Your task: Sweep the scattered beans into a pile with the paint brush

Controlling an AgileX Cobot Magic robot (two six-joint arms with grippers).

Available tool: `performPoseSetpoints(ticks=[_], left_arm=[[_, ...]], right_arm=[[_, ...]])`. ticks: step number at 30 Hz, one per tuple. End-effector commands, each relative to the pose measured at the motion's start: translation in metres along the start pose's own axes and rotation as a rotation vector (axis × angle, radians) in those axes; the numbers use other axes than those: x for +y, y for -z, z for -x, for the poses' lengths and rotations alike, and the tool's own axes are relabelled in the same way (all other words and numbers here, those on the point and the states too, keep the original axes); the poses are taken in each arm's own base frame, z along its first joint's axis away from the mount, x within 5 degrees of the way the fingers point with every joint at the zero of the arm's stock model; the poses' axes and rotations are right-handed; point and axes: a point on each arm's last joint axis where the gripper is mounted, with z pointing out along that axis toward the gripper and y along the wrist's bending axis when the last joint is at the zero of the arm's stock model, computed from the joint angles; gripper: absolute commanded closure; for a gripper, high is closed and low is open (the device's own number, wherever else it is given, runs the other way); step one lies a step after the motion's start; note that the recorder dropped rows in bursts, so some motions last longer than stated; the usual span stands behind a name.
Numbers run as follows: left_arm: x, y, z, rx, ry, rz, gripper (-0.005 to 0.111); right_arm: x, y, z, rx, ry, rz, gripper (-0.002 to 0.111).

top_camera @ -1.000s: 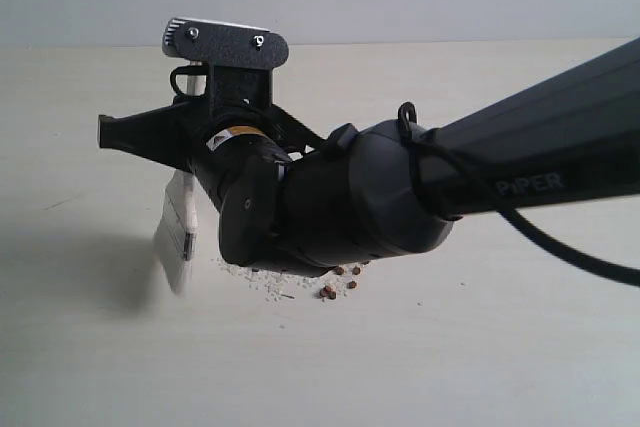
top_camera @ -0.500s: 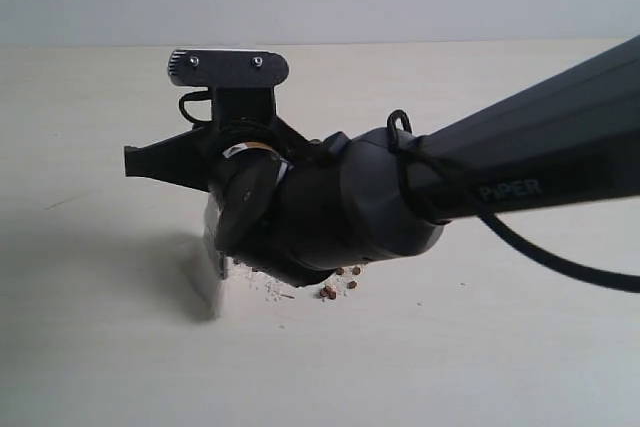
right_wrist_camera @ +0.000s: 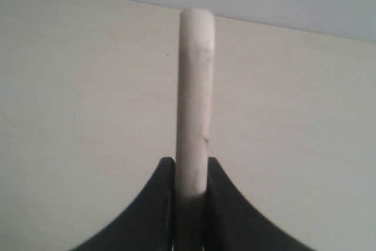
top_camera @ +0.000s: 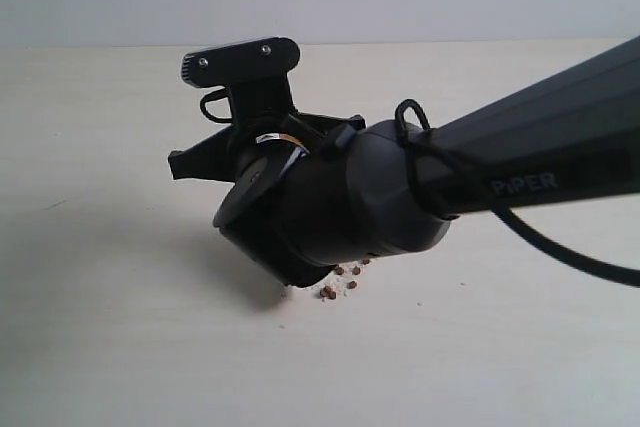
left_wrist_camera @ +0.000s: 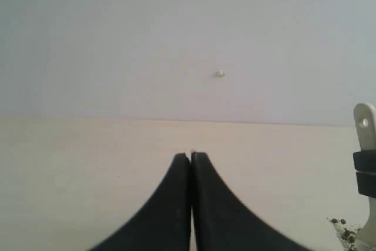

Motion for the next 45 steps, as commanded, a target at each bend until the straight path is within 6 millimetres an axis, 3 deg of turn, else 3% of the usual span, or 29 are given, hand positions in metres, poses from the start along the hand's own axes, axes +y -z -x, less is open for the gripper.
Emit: performPoseSetpoints(ticks=[1, 5, 9, 13, 18, 23, 30, 36, 39, 41, 42, 45], left_arm=[[0.000, 0.000, -0.001, -0.003, 0.006, -0.003, 0.107], [0.000, 0.000, -0.001, -0.003, 0.006, -0.003, 0.107], [0.000, 0.000, -0.001, -0.003, 0.006, -0.003, 0.107], [0.000, 0.000, -0.001, -0.003, 0.006, -0.003, 0.107], [0.000, 0.000, -0.001, -0.003, 0.006, -0.003, 0.107], [0.000, 0.000, -0.001, -0.003, 0.006, -0.003, 0.107], [0.000, 0.000, -0.001, -0.003, 0.006, -0.003, 0.107], [0.000, 0.000, -0.001, -0.003, 0.006, -0.003, 0.107], [0.000, 0.000, -0.001, -0.003, 0.006, -0.003, 0.107], [0.000, 0.000, -0.001, -0.003, 0.006, -0.003, 0.107], [0.000, 0.000, -0.001, -0.003, 0.006, -0.003, 0.107], [0.000, 0.000, -0.001, -0.003, 0.006, -0.003, 0.107]], right_arm=[[0.002, 0.009, 0.012, -0.026, 0.034, 0.064, 0.108], [0.009, 0.029, 0.040, -0.095, 0.083, 0.223, 0.108], [0.014, 0.062, 0.071, -0.166, 0.175, 0.431, 0.108], [0.007, 0.092, 0.089, -0.232, 0.280, 0.548, 0.108], [-0.022, 0.114, 0.094, -0.265, 0.325, 0.590, 0.108], [-0.055, 0.122, 0.079, -0.277, 0.470, 0.632, 0.108], [-0.076, 0.122, 0.059, -0.391, 0.607, 0.788, 0.108], [-0.094, 0.094, 0.061, -0.367, 0.550, 0.789, 0.108], [-0.108, 0.082, 0.066, -0.428, 0.402, 0.885, 0.108], [-0.112, 0.083, 0.066, -0.480, 0.239, 1.090, 0.108], [-0.113, 0.082, 0.064, -0.479, 0.138, 1.203, 0.108], [-0.111, 0.067, 0.045, -0.354, 0.054, 1.270, 0.108]])
